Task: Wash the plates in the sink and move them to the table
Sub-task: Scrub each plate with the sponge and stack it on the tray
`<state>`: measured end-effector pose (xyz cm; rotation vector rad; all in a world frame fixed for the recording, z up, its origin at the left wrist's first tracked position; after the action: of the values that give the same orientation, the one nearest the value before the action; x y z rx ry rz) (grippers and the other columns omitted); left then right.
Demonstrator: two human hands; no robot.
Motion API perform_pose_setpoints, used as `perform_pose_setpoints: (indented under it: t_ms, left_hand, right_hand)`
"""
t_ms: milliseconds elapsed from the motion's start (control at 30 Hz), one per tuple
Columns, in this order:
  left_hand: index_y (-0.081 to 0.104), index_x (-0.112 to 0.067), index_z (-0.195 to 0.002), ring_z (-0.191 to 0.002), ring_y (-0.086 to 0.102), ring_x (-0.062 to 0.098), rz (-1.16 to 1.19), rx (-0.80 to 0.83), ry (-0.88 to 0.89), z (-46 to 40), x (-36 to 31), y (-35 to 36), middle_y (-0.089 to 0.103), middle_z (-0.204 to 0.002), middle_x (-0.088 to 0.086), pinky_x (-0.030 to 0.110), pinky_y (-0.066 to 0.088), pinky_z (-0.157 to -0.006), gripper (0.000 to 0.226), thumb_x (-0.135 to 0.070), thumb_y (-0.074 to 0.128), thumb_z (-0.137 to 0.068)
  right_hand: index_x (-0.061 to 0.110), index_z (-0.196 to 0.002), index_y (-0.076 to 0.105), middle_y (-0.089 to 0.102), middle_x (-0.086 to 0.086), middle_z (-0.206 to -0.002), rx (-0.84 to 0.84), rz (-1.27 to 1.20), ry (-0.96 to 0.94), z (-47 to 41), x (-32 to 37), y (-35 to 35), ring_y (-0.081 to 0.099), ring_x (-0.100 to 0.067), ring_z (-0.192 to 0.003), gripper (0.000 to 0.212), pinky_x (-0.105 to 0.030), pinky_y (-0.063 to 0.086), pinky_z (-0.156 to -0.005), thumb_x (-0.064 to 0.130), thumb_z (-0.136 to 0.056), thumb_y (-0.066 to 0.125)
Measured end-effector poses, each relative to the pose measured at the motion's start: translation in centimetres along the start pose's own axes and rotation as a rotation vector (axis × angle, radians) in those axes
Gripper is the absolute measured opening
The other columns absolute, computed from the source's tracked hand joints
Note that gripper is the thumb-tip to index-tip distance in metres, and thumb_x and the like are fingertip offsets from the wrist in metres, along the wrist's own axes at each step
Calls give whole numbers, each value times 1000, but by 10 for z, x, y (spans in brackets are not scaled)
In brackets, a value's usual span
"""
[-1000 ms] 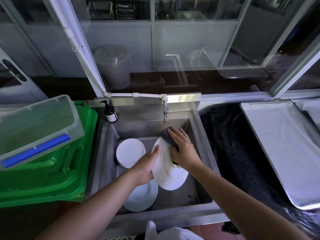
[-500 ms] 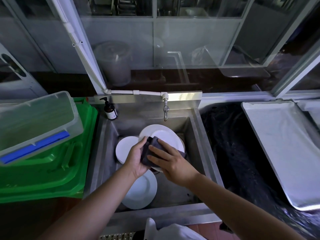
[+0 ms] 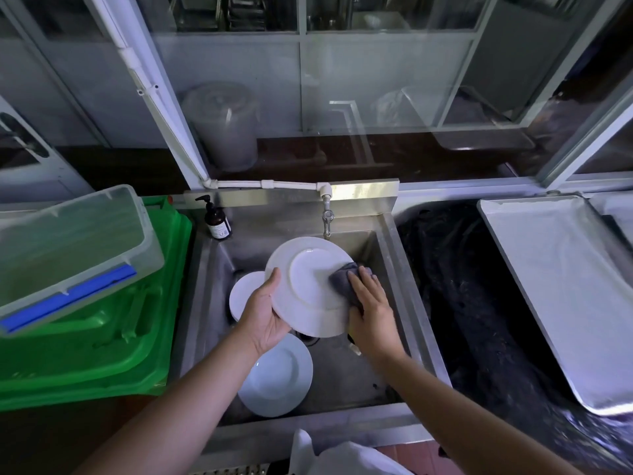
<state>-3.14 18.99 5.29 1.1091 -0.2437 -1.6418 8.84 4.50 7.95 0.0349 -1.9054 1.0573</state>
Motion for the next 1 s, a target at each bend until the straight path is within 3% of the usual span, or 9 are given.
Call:
perform_pose_setpoints:
  t_ms: [200, 333, 467, 600, 700, 900, 1000]
  left_hand:
    - [53, -7, -146, -136, 55, 31, -35, 64, -29, 3, 16, 18, 59, -144, 17, 47, 40, -117, 64, -53, 38, -103]
    - [53, -11, -146, -131, 59, 34, -143, 55, 2, 13, 14, 14, 62, -141, 17, 52, 48, -108, 58, -45, 49, -98]
    - [54, -10, -143, -126, 62, 36, -239, 58, 17, 20, 17, 14, 65, -137, 18, 53, 52, -103, 53, -41, 55, -100]
    - [57, -10, -141, -121, 66, 33, -247, 46, 42, 20, 17, 22, 67, -133, 19, 47, 55, -100, 53, -40, 54, -96]
    - [55, -10, -143, -126, 63, 34, -215, 45, 29, 22, 18, 17, 65, -136, 20, 50, 50, -107, 53, -39, 54, -99]
    - [53, -8, -145, -132, 57, 38, -177, 77, -9, 27, 28, 18, 61, -141, 21, 55, 42, -113, 50, -36, 49, -103]
    - [53, -8, -145, -130, 58, 37, -135, 73, -10, 29, 30, 18, 60, -141, 21, 50, 51, -106, 50, -35, 45, -103]
  right_hand:
    - [13, -152, 42, 32, -8, -163, 127, 76, -379, 12, 55, 35, 16, -39, -154, 64, -51, 20, -123, 1, -91, 56]
    - [14, -149, 48, 36, -6, -160, 78, 35, -229, -34, 41, 16, 23, -35, -152, 57, -41, 21, -122, 13, -93, 40]
    - [12, -154, 39, 32, -1, -162, -8, -13, 120, -52, 13, 0, 14, -30, -155, 62, -41, 15, -127, -1, -93, 41]
    - [5, -154, 37, 27, -11, -164, 36, 79, -224, -21, 59, 22, 8, -38, -155, 56, -49, 15, -125, 21, -100, 40]
    - [10, -154, 38, 26, -8, -165, 93, 168, -430, -16, 63, 23, 10, -39, -155, 55, -55, 17, -123, 18, -101, 45]
    - [17, -157, 34, 19, -4, -167, 132, 217, -210, -27, 35, 13, 3, -33, -156, 62, -64, 18, -120, 21, -95, 38]
    - [14, -155, 39, 25, -4, -166, 160, 197, -380, -16, 52, 8, 9, -31, -156, 66, -56, 20, -123, 30, -92, 49]
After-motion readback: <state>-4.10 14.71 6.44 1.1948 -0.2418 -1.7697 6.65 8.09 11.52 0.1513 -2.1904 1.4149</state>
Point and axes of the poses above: each hand's wrist, its own z-axis away from the middle knuckle, its own y-axis out of the palm, x = y × z, the point moved 8 cm from there along -z, towards the middle knuckle
